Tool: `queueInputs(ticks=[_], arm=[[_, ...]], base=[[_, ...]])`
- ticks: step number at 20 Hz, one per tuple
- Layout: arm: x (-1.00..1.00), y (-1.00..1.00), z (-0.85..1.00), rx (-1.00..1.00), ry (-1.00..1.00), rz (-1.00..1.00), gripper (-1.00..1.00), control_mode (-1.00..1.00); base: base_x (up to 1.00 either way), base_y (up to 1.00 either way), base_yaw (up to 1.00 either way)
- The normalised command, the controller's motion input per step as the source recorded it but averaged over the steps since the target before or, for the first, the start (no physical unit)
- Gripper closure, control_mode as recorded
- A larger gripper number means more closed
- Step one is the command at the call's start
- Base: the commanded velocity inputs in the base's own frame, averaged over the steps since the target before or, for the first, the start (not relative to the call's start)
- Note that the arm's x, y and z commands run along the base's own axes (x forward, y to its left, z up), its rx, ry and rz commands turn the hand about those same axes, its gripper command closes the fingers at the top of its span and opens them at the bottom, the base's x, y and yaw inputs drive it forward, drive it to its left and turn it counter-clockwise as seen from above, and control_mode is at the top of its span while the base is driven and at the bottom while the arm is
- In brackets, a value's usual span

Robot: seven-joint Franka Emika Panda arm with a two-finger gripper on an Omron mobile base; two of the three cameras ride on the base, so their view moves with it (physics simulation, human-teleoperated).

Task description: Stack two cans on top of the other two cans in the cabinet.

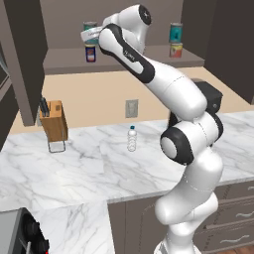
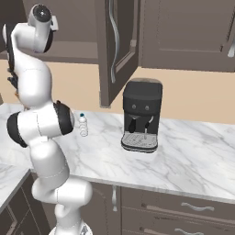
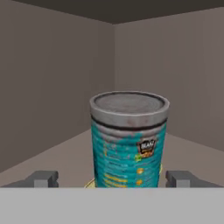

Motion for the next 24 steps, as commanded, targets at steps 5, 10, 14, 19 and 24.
queueInputs(ticks=[5, 10, 14, 19, 24], arm=[[-0.39, -0.29, -0.13, 0.02, 0.0, -0.02, -1.0, -1.0], [-0.51, -0.28, -0.21, 0.05, 0.0, -0.08, -1.0, -1.0], [-0.61, -0.19, -0.06, 0.02, 0.0, -0.11, -1.0, -1.0], [-0.74, -0.11, -0.02, -0.01, 0.05, -0.12, -1.0, -1.0], [-0.77, -0.16, -0.07, -0.03, 0.06, -0.12, -1.0, -1.0]], base=[[0.0, 0.0, 0.0], [0.0, 0.0, 0.0], [0.0, 0.0, 0.0], [0.0, 0.0, 0.0], [0.0, 0.0, 0.0]])
